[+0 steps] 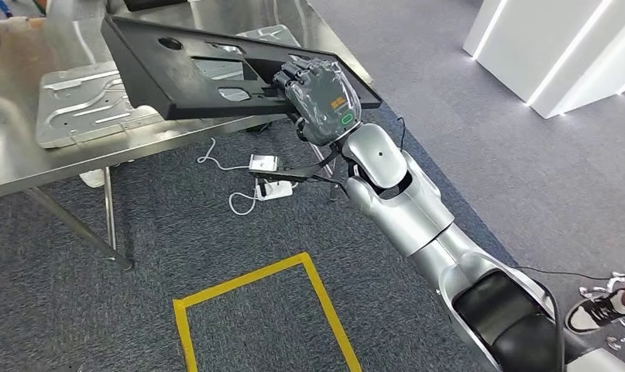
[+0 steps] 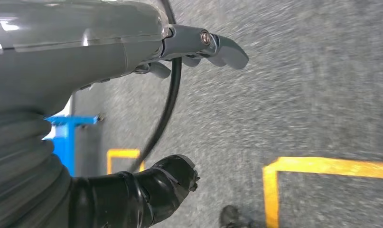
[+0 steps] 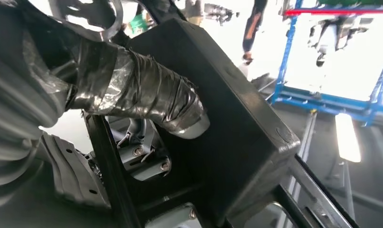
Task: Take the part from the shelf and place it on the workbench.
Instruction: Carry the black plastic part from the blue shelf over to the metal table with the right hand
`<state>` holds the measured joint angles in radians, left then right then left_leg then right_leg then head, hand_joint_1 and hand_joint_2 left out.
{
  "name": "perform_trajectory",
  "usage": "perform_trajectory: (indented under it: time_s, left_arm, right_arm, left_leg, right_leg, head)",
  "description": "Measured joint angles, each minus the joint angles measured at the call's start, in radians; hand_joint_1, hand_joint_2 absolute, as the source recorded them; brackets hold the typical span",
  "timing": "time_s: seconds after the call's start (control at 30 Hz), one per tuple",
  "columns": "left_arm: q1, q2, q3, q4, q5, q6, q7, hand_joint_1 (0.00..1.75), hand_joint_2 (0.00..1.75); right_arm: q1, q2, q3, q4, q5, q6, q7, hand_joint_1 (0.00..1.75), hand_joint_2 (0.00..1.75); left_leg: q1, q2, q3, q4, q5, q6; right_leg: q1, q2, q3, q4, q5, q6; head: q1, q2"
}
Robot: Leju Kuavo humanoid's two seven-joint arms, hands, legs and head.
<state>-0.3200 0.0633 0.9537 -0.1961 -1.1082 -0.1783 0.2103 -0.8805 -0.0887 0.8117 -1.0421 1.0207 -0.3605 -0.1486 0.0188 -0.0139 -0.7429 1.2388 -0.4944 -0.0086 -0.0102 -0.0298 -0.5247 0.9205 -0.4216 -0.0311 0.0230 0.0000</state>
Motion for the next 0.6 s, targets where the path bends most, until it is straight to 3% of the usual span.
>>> perform_trajectory:
  time_s: [0.07,0.1,0.13,0.2,0.27,0.33,0.4,0.47,0.5,0.53,0.6]
  left_arm:
    - [0.003,0.003,-0.002,-0.001,0.004,-0.001,-0.002,0.00,1.75]
    - [0.002,0.003,-0.004,-0.001,0.006,-0.001,-0.004,0.00,1.75]
    - [0.000,0.005,-0.007,-0.002,0.008,-0.002,-0.006,0.00,1.75]
    - [-0.002,0.008,-0.012,-0.005,0.012,-0.004,-0.009,0.00,1.75]
    - [0.000,0.010,-0.019,-0.006,0.017,-0.005,-0.011,0.00,1.75]
    - [0.002,0.009,-0.024,-0.007,0.024,-0.006,-0.014,0.00,1.75]
    - [0.000,0.009,-0.027,-0.010,0.032,-0.008,-0.019,0.00,1.75]
    - [-0.001,0.009,-0.035,-0.012,0.041,-0.012,-0.023,0.00,1.75]
    - [0.000,0.008,-0.041,-0.013,0.047,-0.015,-0.024,0.00,1.75]
    - [0.001,0.006,-0.047,-0.013,0.051,-0.016,-0.025,0.00,1.75]
    - [0.002,0.003,-0.054,-0.014,0.057,-0.017,-0.026,0.00,1.75]
  right_arm:
    - [-0.003,0.001,0.002,0.004,0.004,0.004,0.001,1.75,1.75]
    - [-0.008,0.002,0.003,0.004,0.005,0.005,0.001,1.75,1.75]
    - [-0.015,0.003,0.003,0.004,0.006,0.007,0.002,1.75,1.75]
    - [-0.025,0.003,0.004,0.006,0.009,0.011,0.004,1.75,1.75]
    - [-0.029,0.004,0.005,0.008,0.017,0.014,0.012,1.75,1.75]
    - [-0.036,0.004,0.006,0.009,0.028,0.016,0.020,1.75,1.75]
    - [-0.045,0.002,0.006,0.011,0.034,0.024,0.026,1.75,1.75]
    - [-0.049,-0.003,0.009,0.015,0.038,0.039,0.033,1.75,1.75]
    - [-0.048,-0.005,0.011,0.018,0.040,0.045,0.036,1.75,1.75]
    - [-0.047,-0.007,0.012,0.021,0.043,0.048,0.038,1.75,1.75]
    - [-0.047,-0.010,0.013,0.025,0.047,0.049,0.040,1.75,1.75]
  left_leg:
    - [0.015,0.023,0.017,-0.089,0.093,-0.026]
    - [0.015,0.045,0.037,-0.144,0.127,-0.038]
    - [0.014,0.064,0.054,-0.191,0.145,-0.041]
    - [0.006,0.081,0.061,-0.208,0.130,-0.026]
    - [0.007,0.063,0.058,-0.199,0.117,0.001]
    - [0.006,0.046,0.063,-0.196,0.106,0.017]
    - [0.005,0.033,0.072,-0.197,0.098,0.028]
    - [0.000,0.020,0.081,-0.198,0.090,0.034]
    - [-0.004,0.013,0.086,-0.197,0.086,0.036]
    - [-0.009,0.006,0.093,-0.197,0.081,0.039]
    - [-0.020,-0.006,0.109,-0.197,0.070,0.041]
  right_leg:
    - [-0.015,-0.027,0.019,0.023,-0.034,0.020]
    - [-0.019,-0.039,0.023,0.037,-0.052,0.031]
    - [-0.018,-0.050,0.025,0.053,-0.069,0.041]
    - [-0.010,-0.067,0.024,0.070,-0.091,0.055]
    - [-0.008,-0.083,0.031,0.074,-0.105,0.062]
    - [-0.015,-0.055,0.027,0.102,-0.129,0.067]
    - [-0.017,-0.002,-0.033,0.211,-0.173,0.064]
    - [-0.012,0.018,-0.133,0.355,-0.209,0.058]
    - [-0.007,0.020,-0.171,0.394,-0.204,0.052]
    - [-0.001,0.021,-0.193,0.396,-0.177,0.043]
    - [0.013,0.024,-0.181,0.296,-0.077,0.014]
  head:
    - [0.000,0.000]
    - [-0.001,0.000]
    - [-0.004,0.000]
    - [-0.008,0.000]
    - [-0.008,0.000]
    - [-0.006,0.000]
    - [-0.005,0.000]
    - [-0.005,0.000]
    - [-0.005,0.000]
    - [-0.005,0.000]
    - [-0.005,0.000]
